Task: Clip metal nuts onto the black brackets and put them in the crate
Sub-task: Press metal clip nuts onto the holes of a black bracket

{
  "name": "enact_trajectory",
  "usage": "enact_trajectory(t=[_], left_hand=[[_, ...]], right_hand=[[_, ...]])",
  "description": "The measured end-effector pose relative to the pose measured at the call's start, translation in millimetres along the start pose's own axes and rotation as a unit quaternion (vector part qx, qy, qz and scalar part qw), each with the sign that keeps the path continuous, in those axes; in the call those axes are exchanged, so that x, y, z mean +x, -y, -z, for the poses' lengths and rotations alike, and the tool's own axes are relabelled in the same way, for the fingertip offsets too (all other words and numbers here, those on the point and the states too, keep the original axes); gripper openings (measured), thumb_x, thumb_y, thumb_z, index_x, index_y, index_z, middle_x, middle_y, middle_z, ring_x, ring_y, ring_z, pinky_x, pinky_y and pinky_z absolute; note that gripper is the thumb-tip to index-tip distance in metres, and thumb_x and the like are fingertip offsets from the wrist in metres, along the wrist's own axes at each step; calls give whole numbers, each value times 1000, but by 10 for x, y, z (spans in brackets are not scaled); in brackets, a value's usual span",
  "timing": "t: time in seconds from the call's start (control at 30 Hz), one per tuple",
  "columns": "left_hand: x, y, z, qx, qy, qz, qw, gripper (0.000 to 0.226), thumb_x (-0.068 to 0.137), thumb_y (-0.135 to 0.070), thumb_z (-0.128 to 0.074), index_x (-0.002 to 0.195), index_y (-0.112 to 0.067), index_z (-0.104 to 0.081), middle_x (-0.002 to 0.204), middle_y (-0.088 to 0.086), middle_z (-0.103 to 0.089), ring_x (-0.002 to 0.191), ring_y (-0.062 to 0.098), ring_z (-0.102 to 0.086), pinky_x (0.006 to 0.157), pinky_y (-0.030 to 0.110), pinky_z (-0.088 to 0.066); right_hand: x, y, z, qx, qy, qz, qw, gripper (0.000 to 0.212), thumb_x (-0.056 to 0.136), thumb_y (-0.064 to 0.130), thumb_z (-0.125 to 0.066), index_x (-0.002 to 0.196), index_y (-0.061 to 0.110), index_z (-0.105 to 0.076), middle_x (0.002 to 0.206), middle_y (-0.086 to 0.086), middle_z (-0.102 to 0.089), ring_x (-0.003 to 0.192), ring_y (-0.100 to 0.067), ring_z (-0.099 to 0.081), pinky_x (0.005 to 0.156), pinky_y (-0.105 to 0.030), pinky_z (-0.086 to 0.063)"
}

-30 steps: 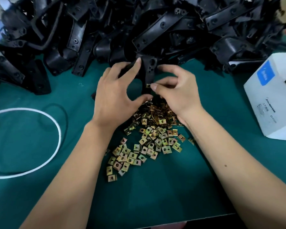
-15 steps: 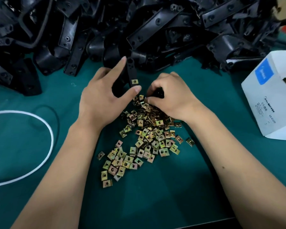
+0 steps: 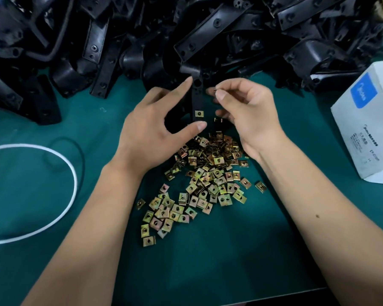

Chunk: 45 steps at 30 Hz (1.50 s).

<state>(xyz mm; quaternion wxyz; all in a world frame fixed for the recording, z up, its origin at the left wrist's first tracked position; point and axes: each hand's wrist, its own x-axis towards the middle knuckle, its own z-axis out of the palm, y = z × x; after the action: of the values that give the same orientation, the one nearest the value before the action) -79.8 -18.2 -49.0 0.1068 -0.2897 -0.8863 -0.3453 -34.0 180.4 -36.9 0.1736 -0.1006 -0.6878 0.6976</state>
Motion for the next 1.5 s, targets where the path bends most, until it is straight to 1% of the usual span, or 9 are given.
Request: enact_trajectory(t=[0.17,0.3,0.43,0.63,0.77,0.97,1.2,1.33,1.5], left_hand=[[-1,-20,7,1,8,-3,1000,78,83,-75,-61,154,-52,-37,118,-18,-52,108,1,-55,88,28,-50],[-9,-49,7,7,20,-12,1000,78,83,-74,-62,153,-52,-37,121,-18,-52,112,0,-54,91,25,-49],[-18,-69,16,9,32,-21,999,78,82,-73,-64,153,-51,-39,125,-16,-54,116,2,-56,96,35,-53],[-16,-80,14,17,31,-16,999,78,82,-75,-62,153,-52,-39,127,-15,-54,117,3,-55,97,39,-53],[-18,-81,16,20,33,-22,999,79,81,-75,-62,153,-52,-39,127,-15,-54,114,2,-56,96,38,-54],[-16,-117,-10,19,31,-20,999,80,80,-77,-60,153,-52,-39,127,-16,-53,112,0,-55,96,32,-53],[2,-176,-35,17,31,-23,999,83,77,-77,-60,153,-49,-40,130,-12,-52,112,3,-56,97,34,-53],[1,-160,-36,24,19,-21,999,83,77,-78,-63,152,-50,-42,130,-13,-52,107,3,-57,94,32,-53],[23,-175,-89,64,6,-6,998,83,77,-78,-65,152,-51,-41,130,-10,-54,111,10,-58,91,36,-55]], right_hand=[[-13,4,-1,-3,21,-15,1000,23,98,-1,-62,101,14,-80,86,-1,-71,80,-12,-63,71,-24,-54],[-15,26,-18,-13,5,-18,1000,13,96,-2,-67,95,9,-73,82,-6,-68,71,-12,-65,66,-25,-56],[-14,33,-9,3,6,-18,1000,13,93,-4,-69,86,7,-72,81,-6,-70,74,-14,-67,64,-25,-56],[8,33,25,50,4,-45,998,14,92,-7,-68,93,7,-73,75,-1,-71,75,-14,-64,72,-25,-52],[-14,35,0,82,-6,-60,995,13,90,-7,-72,89,6,-68,72,-3,-71,70,-16,-67,70,-26,-55],[-35,54,-35,143,-48,-105,983,23,85,-6,-77,78,8,-61,69,-6,-69,62,-18,-68,60,-24,-56],[-50,51,-86,97,-62,-84,990,26,83,1,-82,74,13,-61,66,1,-66,60,-11,-61,58,-23,-52],[-36,38,-90,81,-48,-79,992,20,84,4,-83,80,12,-65,70,-1,-68,63,-11,-62,61,-25,-52],[-18,-23,-115,54,-70,-61,994,5,94,7,-74,96,3,-75,78,-6,-71,66,-13,-65,64,-24,-55]])
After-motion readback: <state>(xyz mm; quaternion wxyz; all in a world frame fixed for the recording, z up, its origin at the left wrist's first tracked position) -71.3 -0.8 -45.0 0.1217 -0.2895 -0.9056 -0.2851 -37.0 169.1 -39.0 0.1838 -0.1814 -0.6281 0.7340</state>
